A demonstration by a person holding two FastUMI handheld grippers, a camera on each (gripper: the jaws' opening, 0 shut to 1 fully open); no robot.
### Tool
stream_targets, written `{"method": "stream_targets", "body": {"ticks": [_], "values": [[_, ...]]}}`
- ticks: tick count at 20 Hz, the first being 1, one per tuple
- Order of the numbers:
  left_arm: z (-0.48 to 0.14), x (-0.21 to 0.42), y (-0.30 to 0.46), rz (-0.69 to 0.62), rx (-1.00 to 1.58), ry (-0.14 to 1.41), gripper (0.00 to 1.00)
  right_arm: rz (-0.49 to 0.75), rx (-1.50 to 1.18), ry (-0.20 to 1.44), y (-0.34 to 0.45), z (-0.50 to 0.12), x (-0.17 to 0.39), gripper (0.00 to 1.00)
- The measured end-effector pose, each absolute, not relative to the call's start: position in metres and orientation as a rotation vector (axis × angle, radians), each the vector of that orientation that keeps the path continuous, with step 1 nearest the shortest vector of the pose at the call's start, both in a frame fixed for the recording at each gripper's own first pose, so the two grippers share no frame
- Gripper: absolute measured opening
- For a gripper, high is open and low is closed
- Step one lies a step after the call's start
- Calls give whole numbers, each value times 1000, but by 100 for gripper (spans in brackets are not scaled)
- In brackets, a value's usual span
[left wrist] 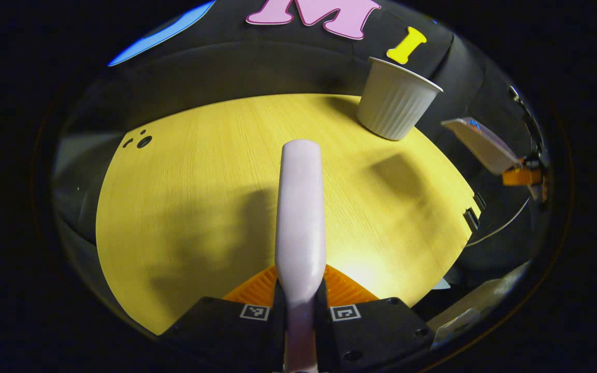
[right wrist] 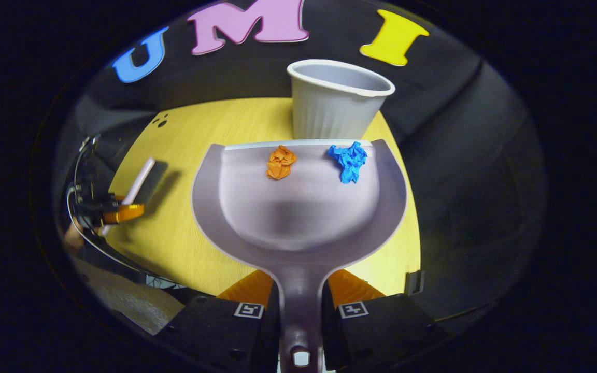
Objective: Pick up the small broom and dustpan from the desktop, sweep the trash into the dustpan with the broom, and then empty the trash into the garbage bin.
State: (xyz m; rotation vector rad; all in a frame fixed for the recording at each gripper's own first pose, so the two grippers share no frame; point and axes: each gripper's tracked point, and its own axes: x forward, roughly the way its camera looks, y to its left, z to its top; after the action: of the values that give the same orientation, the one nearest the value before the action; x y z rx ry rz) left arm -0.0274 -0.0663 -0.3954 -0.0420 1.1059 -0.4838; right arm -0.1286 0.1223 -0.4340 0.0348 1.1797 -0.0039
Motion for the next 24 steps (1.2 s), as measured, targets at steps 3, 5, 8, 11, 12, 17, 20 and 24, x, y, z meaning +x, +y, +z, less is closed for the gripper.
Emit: {"method": "stream_targets", "body": {"ticks": [3,5,8,11,12,17,20,24], "values": [[-405,-40,-53,-496,-36,1108,28,-99,13,1148,127,-440,-123,37],[-408,-47,-44,-493,-42,1109,28,-141,2,1127,129,-445,-120,37],[-414,-55,-38,-495,-51,1117,28,-187,-2,1135,130,-445,-121,37],[-417,-55,-34,-482,-67,1116,27,-218,-44,1159,133,-437,-123,37],[-417,-56,-33,-476,-78,1117,27,-230,-71,1167,130,-438,-124,33],[-420,-56,-32,-466,-91,1124,28,-223,-203,1273,124,-430,-129,37],[-420,-56,-31,-469,-112,1122,27,-190,-317,1360,111,-415,-135,37],[-422,-52,-33,-461,-99,1128,28,-151,-477,1466,87,-397,-141,37]]}}
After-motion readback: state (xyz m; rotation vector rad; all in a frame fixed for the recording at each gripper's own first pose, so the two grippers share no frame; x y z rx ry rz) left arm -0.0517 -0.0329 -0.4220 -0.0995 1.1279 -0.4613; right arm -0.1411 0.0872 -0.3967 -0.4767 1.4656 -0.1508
